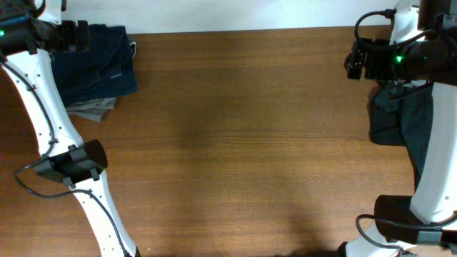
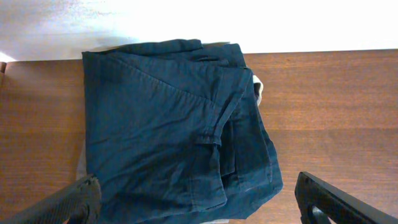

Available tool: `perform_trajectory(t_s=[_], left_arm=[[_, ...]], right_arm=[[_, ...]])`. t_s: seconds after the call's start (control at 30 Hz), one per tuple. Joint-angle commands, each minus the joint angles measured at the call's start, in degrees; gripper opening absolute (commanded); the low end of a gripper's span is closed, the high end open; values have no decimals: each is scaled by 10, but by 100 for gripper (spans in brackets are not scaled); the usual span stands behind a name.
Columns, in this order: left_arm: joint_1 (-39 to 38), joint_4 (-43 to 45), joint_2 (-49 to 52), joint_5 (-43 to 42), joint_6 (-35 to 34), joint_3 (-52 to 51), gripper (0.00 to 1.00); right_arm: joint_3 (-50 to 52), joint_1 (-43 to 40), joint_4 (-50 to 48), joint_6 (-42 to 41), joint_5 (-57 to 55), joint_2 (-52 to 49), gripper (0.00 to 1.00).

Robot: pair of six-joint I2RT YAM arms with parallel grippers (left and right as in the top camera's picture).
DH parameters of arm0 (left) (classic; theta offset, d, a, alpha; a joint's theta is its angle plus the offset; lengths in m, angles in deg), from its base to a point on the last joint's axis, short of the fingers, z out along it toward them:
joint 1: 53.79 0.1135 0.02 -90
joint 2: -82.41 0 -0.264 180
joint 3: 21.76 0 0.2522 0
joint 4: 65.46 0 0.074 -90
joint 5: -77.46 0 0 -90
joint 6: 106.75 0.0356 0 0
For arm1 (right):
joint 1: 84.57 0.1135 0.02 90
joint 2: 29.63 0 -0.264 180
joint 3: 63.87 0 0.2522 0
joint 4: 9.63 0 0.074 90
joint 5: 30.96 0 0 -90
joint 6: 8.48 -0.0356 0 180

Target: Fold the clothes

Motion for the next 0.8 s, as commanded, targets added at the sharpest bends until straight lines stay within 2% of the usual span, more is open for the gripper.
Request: perform_trajectory(t_s=[0.0,0.6,0.77], left_arm=[[-1,-1,-2,-4,4,2,99],[-1,-1,-2,-4,4,2,99],[-1,-1,-2,-4,4,2,99]], right_arm=[[-2,1,3,-5,16,13,99],[-2,0,3,2,36,37,99],[-1,0,-1,84,31,68,99]])
